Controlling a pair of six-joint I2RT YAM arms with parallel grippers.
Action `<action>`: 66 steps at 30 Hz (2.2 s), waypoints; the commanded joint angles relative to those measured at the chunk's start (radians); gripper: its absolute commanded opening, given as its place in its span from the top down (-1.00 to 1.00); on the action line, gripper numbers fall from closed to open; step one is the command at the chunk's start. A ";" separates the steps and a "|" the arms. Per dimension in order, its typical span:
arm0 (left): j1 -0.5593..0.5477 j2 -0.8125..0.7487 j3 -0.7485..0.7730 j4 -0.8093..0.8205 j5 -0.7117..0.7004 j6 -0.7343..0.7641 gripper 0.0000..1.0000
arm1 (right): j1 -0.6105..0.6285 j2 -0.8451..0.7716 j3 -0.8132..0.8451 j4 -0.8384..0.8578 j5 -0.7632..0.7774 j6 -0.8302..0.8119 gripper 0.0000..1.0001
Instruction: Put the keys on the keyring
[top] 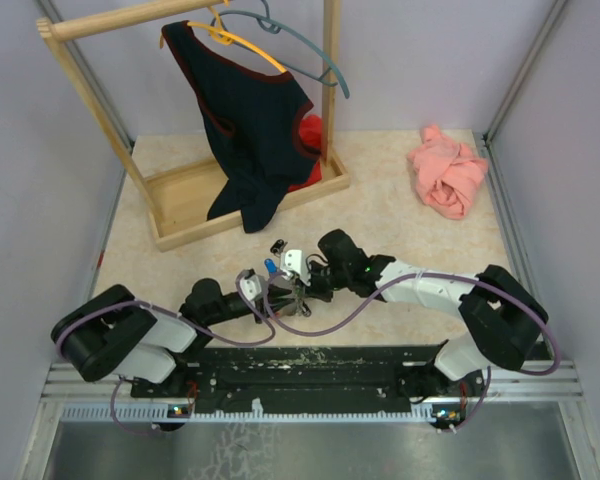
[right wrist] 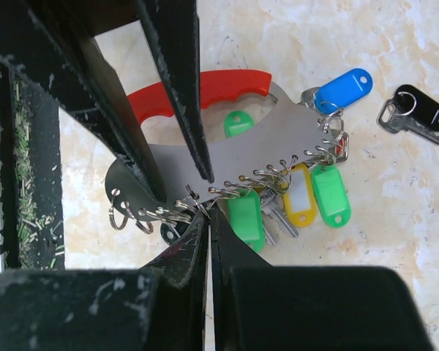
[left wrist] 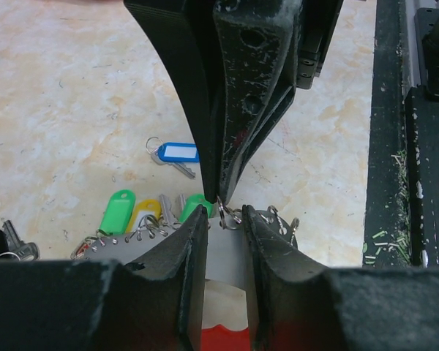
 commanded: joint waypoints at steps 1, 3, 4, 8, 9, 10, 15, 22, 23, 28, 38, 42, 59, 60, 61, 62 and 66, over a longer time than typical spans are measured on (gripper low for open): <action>0.004 0.017 0.025 0.008 0.027 0.015 0.40 | 0.012 -0.042 0.061 0.036 0.016 0.024 1.00; 0.004 0.024 0.034 -0.003 0.028 0.016 0.46 | 0.013 -0.045 0.064 0.041 0.016 0.031 1.00; 0.004 0.026 0.037 -0.005 0.027 0.015 0.48 | 0.014 -0.046 0.066 0.039 0.018 0.032 1.00; 0.004 0.031 0.051 -0.023 0.025 0.016 0.56 | 0.018 -0.055 0.076 0.019 0.033 0.029 1.00; 0.004 0.033 0.053 -0.029 0.026 0.017 0.59 | 0.019 -0.057 0.077 0.016 0.035 0.030 1.00; 0.004 0.035 0.058 -0.038 0.025 0.016 0.62 | 0.019 -0.061 0.077 0.015 0.035 0.029 1.00; 0.003 0.041 0.067 -0.051 0.025 0.018 0.65 | 0.020 -0.072 0.080 0.018 0.047 0.032 1.00; 0.002 0.040 0.064 -0.046 0.017 0.018 0.72 | 0.023 -0.081 0.086 0.009 0.053 0.031 1.00; 0.002 0.040 0.064 -0.047 0.016 0.017 0.76 | 0.025 -0.083 0.085 0.007 0.054 0.029 1.00; 0.002 0.042 0.070 -0.057 0.012 0.016 0.86 | 0.032 -0.091 0.088 0.001 0.058 0.026 1.00; 0.002 0.046 0.078 -0.071 0.001 0.015 0.84 | 0.036 -0.099 0.098 -0.001 0.057 0.024 1.00; 0.002 0.049 0.079 -0.072 0.000 0.014 0.80 | 0.037 -0.101 0.096 0.003 0.056 0.025 1.00; 0.002 0.046 0.069 -0.059 -0.012 0.012 0.98 | 0.039 -0.142 0.074 0.023 0.094 0.080 0.90; 0.003 0.045 0.066 -0.051 -0.019 0.009 0.98 | 0.039 -0.154 0.067 0.030 0.109 0.099 0.80; 0.004 0.043 0.061 -0.045 -0.024 0.009 0.99 | 0.039 -0.168 0.058 0.040 0.125 0.135 0.72; 0.004 0.043 0.059 -0.040 -0.029 0.009 0.98 | 0.039 -0.184 0.050 0.049 0.140 0.158 0.65; 0.004 0.041 0.048 -0.022 -0.045 0.006 0.99 | 0.034 -0.238 0.007 0.081 0.222 0.258 0.50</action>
